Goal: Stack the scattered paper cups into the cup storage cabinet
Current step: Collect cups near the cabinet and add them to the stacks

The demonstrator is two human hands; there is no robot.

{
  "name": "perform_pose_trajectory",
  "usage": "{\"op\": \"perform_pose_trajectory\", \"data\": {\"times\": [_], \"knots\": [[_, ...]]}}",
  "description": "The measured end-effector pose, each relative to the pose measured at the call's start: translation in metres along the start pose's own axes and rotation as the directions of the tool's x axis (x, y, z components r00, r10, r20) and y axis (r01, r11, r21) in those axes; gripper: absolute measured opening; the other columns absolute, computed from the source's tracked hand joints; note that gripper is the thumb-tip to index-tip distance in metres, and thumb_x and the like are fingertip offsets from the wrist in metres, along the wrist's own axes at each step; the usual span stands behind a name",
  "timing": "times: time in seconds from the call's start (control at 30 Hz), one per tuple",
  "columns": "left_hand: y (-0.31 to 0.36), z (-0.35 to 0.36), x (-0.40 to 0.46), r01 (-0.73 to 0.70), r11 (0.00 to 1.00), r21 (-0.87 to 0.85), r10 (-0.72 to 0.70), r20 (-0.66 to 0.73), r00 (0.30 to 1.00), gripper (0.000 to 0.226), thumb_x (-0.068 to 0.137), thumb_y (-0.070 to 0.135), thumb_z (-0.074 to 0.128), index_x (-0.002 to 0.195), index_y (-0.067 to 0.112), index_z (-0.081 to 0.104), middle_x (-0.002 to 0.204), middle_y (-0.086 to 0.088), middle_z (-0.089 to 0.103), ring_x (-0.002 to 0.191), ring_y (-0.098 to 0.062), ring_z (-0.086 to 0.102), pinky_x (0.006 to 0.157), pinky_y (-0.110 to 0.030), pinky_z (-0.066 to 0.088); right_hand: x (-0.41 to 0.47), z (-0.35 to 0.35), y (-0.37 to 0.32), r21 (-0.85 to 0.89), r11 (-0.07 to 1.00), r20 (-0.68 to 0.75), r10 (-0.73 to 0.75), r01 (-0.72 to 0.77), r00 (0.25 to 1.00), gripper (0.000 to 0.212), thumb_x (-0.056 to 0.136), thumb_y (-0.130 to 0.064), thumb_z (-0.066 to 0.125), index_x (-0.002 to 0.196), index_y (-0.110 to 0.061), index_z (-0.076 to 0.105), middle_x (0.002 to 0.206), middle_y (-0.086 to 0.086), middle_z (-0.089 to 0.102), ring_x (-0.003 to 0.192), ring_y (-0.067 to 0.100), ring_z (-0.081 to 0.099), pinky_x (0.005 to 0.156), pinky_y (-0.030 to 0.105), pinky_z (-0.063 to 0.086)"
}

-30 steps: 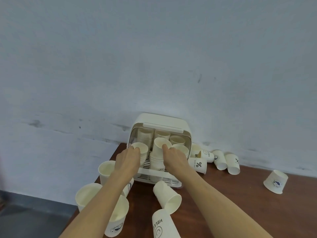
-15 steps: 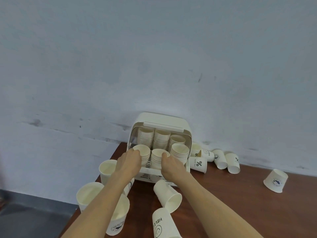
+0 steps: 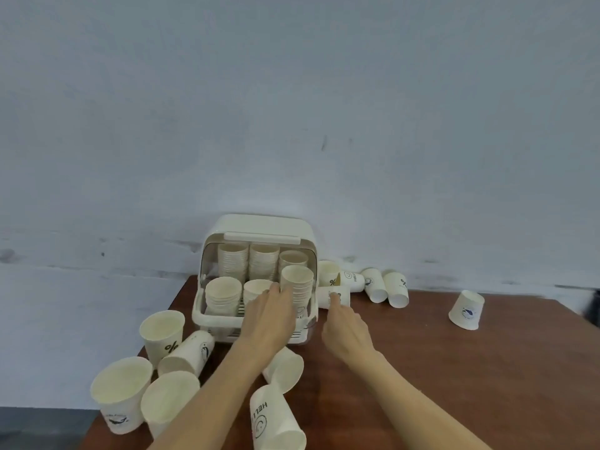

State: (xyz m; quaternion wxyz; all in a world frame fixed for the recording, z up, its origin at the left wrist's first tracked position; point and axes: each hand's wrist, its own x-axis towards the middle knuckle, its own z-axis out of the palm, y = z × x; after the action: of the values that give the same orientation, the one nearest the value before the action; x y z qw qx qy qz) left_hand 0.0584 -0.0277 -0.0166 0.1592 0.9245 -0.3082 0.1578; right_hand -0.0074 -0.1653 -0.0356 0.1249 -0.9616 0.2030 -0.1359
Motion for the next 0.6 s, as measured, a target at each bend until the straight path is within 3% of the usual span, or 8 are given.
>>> {"op": "perform_pose_trajectory", "data": {"times": [0.17, 0.3, 0.6], "knots": [[0.051, 0.022, 0.003, -0.094, 0.995, -0.023, 0.096, 0.057, 0.994, 0.028, 0.096, 0.022, 0.039, 0.122, 0.016, 0.048, 0.118, -0.005, 0.055, 0.101, -0.028, 0.058, 0.070, -0.036, 0.038, -0.005, 0.000, 0.038, 0.010, 0.995, -0.015, 0.100, -0.099, 0.995, 0.042, 0.088, -0.007, 0.037, 0.130, -0.011, 0.033, 0.110, 0.014, 0.061, 0.101, 0.039, 0.058, 0.074, 0.039, 0.041], [0.079, 0.051, 0.007, -0.164, 0.986, 0.015, 0.160, 0.138, 0.977, 0.028, 0.095, 0.018, 0.040, 0.122, 0.014, 0.049, 0.120, -0.008, 0.055, 0.105, -0.030, 0.057, 0.079, -0.040, 0.044, -0.007, 0.001, 0.067, 0.026, 0.989, -0.019, 0.149, -0.148, 0.989, 0.047, 0.091, -0.009, 0.037, 0.137, -0.010, 0.029, 0.113, 0.013, 0.060, 0.104, 0.038, 0.058, 0.075, 0.040, 0.041], [0.111, 0.103, 0.058, -0.336, 0.902, 0.270, 0.266, 0.266, 0.927, 0.040, 0.090, 0.005, 0.051, 0.129, 0.007, 0.043, 0.121, -0.015, 0.055, 0.105, -0.030, 0.059, 0.072, -0.037, 0.046, -0.007, 0.036, 0.121, 0.077, 0.981, -0.009, 0.180, -0.179, 0.984, 0.059, 0.092, -0.010, 0.036, 0.148, -0.014, 0.020, 0.118, 0.009, 0.060, 0.106, 0.033, 0.059, 0.085, 0.041, 0.044]]}}
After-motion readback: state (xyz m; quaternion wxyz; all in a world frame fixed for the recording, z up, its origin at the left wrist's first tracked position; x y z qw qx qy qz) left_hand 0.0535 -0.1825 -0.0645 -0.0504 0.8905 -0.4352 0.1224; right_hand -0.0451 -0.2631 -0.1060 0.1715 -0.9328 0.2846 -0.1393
